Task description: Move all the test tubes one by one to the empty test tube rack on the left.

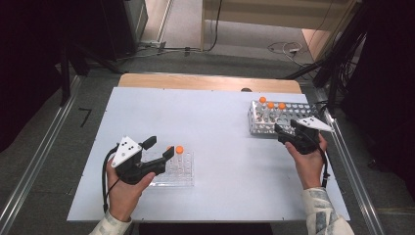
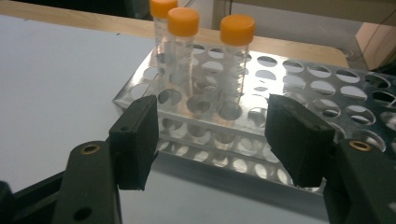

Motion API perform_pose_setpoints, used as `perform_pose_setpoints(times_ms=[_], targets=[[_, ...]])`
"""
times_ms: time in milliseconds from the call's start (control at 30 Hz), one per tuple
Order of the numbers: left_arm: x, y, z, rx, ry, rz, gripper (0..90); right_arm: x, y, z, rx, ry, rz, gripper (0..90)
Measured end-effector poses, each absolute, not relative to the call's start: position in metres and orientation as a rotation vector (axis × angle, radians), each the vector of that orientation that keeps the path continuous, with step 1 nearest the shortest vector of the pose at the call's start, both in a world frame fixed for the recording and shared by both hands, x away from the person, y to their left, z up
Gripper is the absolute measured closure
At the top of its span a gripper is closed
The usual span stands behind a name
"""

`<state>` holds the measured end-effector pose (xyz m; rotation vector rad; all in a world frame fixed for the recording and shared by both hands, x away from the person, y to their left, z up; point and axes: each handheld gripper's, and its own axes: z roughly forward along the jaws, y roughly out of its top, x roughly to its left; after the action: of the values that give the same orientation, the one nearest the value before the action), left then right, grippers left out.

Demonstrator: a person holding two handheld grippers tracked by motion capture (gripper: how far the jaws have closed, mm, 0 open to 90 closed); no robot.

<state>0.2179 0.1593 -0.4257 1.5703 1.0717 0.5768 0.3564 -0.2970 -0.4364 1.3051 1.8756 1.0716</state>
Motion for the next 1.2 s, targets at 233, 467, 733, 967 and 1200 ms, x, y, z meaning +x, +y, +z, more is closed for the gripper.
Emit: perform_pose_setpoints(times_ms=[233,467,733,967,1200], targets=[[0.218,0.159,-0.426,1.571,1.070,0.576,28.6,0.371,-0.300,-0.438,1.319,1.855,1.038,34.9],[0.219,0.158,-0.426,1.570,1.072,0.573,28.5,0.387,-0.296,-0.442,1.308,1.858,0.994,42.1],[0.218,0.159,-0.426,1.567,1.072,0.574,28.5,0.404,-0.292,-0.445,1.319,1.858,0.986,52.5],[0.219,0.160,-0.426,1.565,1.069,0.569,28.5,0.413,-0.287,-0.445,1.314,1.885,0.972,62.2],[0.219,0.160,-0.427,1.562,1.071,0.567,28.5,0.421,-0.284,-0.443,1.319,1.903,0.948,71.0]])
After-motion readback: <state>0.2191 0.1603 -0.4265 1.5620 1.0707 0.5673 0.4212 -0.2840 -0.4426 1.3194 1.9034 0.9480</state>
